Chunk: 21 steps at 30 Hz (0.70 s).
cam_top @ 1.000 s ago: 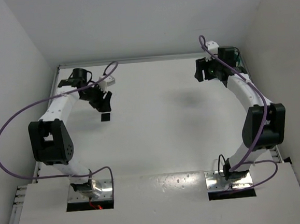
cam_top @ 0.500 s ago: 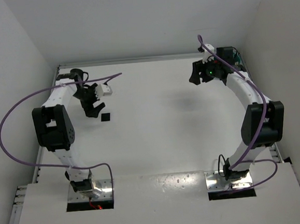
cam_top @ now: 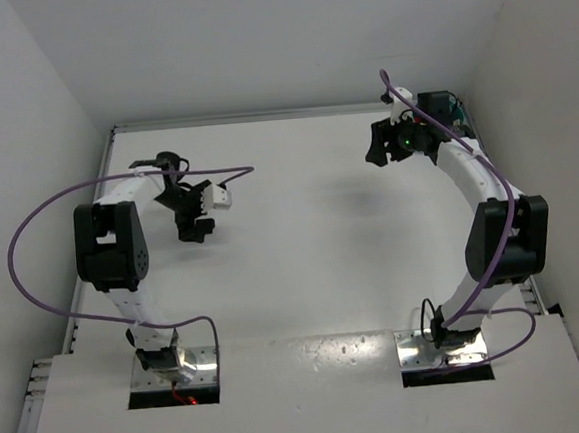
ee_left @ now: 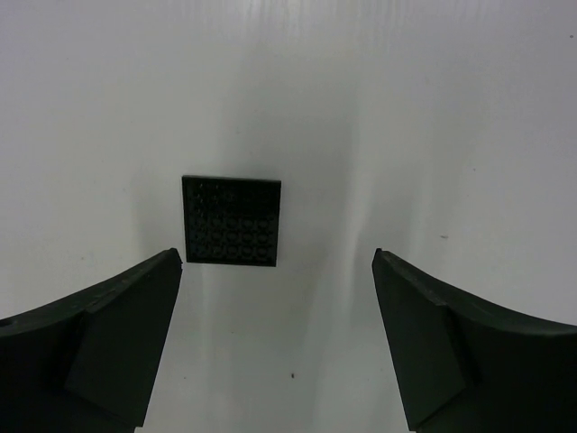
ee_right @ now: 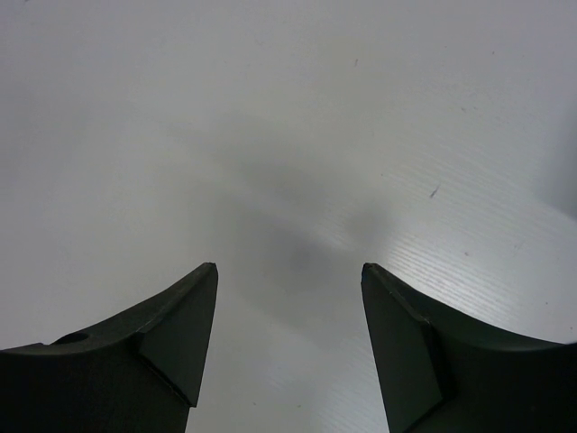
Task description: Sort the legos into containers by color
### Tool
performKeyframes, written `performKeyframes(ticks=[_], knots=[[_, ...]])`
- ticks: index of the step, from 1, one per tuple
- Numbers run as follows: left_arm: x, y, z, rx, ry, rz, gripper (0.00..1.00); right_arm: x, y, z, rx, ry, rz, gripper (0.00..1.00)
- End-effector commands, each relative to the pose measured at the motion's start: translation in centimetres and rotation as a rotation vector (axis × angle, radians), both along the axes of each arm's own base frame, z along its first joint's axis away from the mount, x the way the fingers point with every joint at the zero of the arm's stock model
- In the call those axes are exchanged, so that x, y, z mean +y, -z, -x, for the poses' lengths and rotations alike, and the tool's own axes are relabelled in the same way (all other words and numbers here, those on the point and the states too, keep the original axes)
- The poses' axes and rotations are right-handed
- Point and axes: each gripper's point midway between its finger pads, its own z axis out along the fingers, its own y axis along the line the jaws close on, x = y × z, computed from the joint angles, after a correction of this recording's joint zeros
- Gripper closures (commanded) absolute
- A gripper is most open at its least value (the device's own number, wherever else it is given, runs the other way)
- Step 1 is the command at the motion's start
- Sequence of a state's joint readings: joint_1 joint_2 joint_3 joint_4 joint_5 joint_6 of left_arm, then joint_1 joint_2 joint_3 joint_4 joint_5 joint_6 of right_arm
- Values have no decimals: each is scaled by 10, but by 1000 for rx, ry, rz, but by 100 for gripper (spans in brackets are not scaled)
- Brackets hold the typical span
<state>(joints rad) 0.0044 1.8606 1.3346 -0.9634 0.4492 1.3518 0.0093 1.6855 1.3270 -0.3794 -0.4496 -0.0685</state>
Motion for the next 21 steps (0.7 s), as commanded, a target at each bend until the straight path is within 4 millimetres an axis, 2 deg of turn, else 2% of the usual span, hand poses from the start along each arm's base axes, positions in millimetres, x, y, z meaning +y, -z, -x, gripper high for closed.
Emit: performKeyframes(ticks=[1,7,15,17,21], knots=[[-14,-10,-21,-115,16,64,6,5,-21,-7,-65,-31,2,34],[-17,-1,-28,-121,32,44,3,6,-22,-6,-65,-37,-5,34],[-12,15,-29,-105,70,-10,3,5,-21,-7,-65,-31,2,34],[-16,22,-32,-109,79,-10,3,5,-21,-7,-65,-31,2,34],[-10,28,-40,-128,54,-40,5,5,-17,-7,-56,-31,2,34]])
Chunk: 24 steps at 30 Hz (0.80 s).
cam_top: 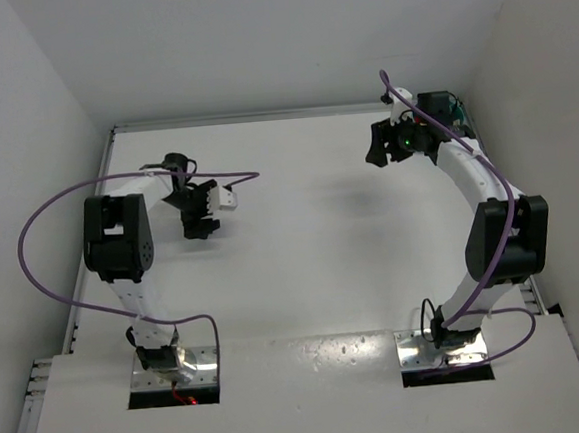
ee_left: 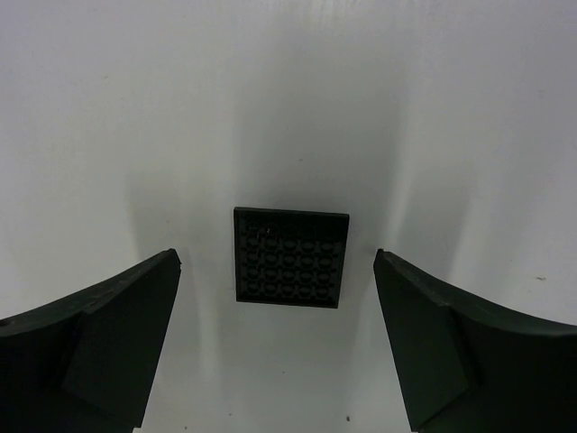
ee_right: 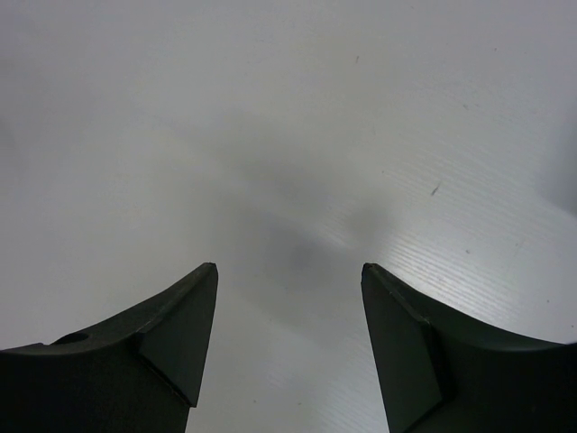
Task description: Sort the legos into containers by color
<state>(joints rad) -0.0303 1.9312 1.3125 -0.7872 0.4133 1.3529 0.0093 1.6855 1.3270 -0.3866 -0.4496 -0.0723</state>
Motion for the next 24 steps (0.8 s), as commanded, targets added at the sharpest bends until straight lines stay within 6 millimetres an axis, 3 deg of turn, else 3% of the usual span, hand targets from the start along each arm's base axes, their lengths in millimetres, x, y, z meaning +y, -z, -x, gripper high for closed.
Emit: performKeyframes(ticks=[1,9,12,15,19,24], knots=[[-3,7,-6,-22,23,-7,6,5,-22,-11,-72,-28,-1,34],[4,22,-3,-15,26,-49,14,5,-17,-15,-55,-28,-1,34],[11,29,3,-4,29,-90,24,5,-21,-17,-60,-23,-7,34],[14,34,11,15,38,-101,40,11,-19,-15,-39,-33,-43,34],[9,31,11,14,23,-76,50,24,-26,-12,-28,-51,-126,34],[-7,24,10,45,-51,7,84,49,-32,-4,36,-54,-298,34]])
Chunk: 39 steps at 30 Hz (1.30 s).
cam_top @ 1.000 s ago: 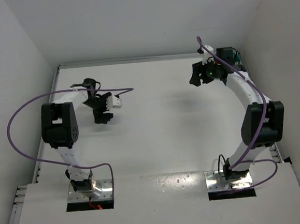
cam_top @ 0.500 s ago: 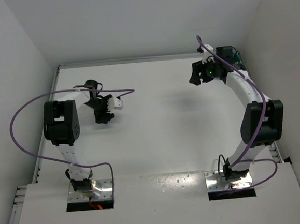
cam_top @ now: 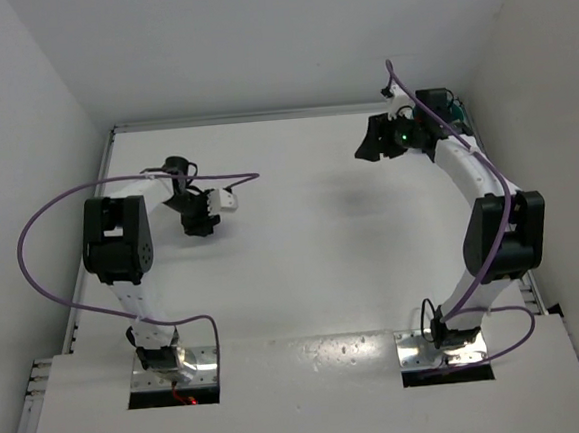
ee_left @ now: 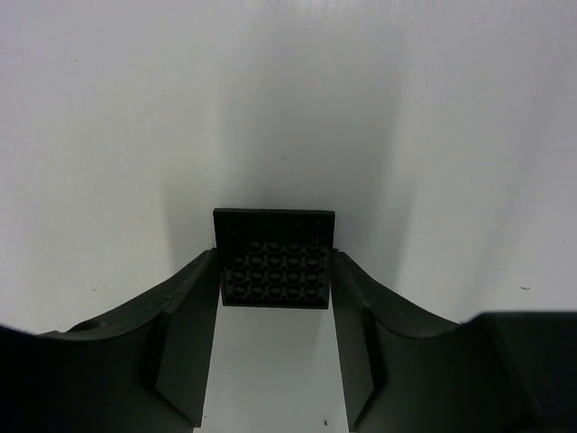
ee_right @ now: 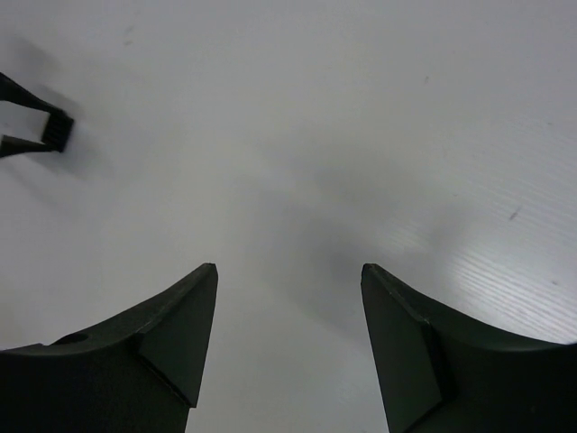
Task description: Sort the legos into containers by color
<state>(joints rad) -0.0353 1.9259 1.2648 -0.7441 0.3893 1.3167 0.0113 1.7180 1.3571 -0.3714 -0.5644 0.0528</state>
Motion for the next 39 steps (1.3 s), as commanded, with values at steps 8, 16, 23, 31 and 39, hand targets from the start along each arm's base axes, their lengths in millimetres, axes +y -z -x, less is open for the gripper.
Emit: performKeyframes(ticks=[8,16,23,31,39], knots=[[-68,-64,-18,-9,-167,303,84,72,-30,-5,151,9,-468,34],[-150,-165,-13,-84,-139,561,82,126,-32,-11,236,-70,-561,37],[-185,-194,1,-94,-108,631,82,162,-39,-7,260,-133,-594,42],[-198,-206,7,-99,-98,660,82,195,-46,17,249,-287,-590,44],[-205,-214,3,-166,-96,653,82,212,-37,36,279,-362,-560,48]])
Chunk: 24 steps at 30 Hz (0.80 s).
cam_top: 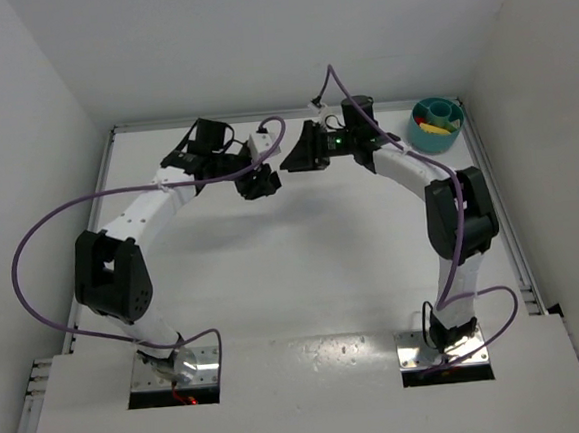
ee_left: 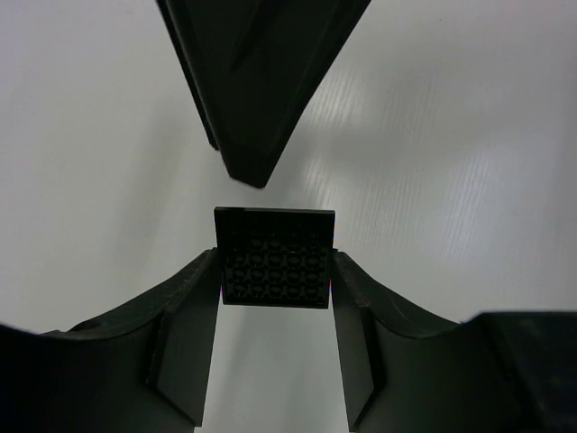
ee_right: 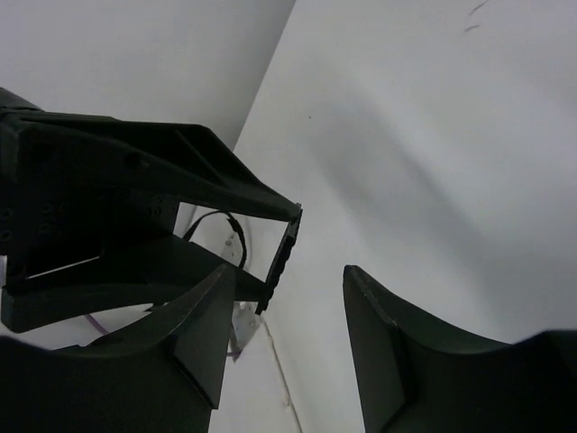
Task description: Sort the legos into containers by color
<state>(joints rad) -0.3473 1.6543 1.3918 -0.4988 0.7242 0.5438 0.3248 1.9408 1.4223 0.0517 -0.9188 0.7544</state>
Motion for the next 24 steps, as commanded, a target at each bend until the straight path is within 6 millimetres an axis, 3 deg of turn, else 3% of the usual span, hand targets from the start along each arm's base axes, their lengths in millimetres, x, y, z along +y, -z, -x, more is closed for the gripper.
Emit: performKeyframes(ticks=[1,8,16,24], knots=[[-11,-29,2,-85,18,38,82,11,-9,-1,-60,-57,-18,48],[-14,-34,3,-104,21,39,82,18,-4,3,-57,-80,-7,53],[-12,-35,0,-124,6,34,82,26,-1,8,-74,-115,-4,70],[-10,-32,-2,-128,-8,23,82,34,-7,18,-87,-163,-21,79]])
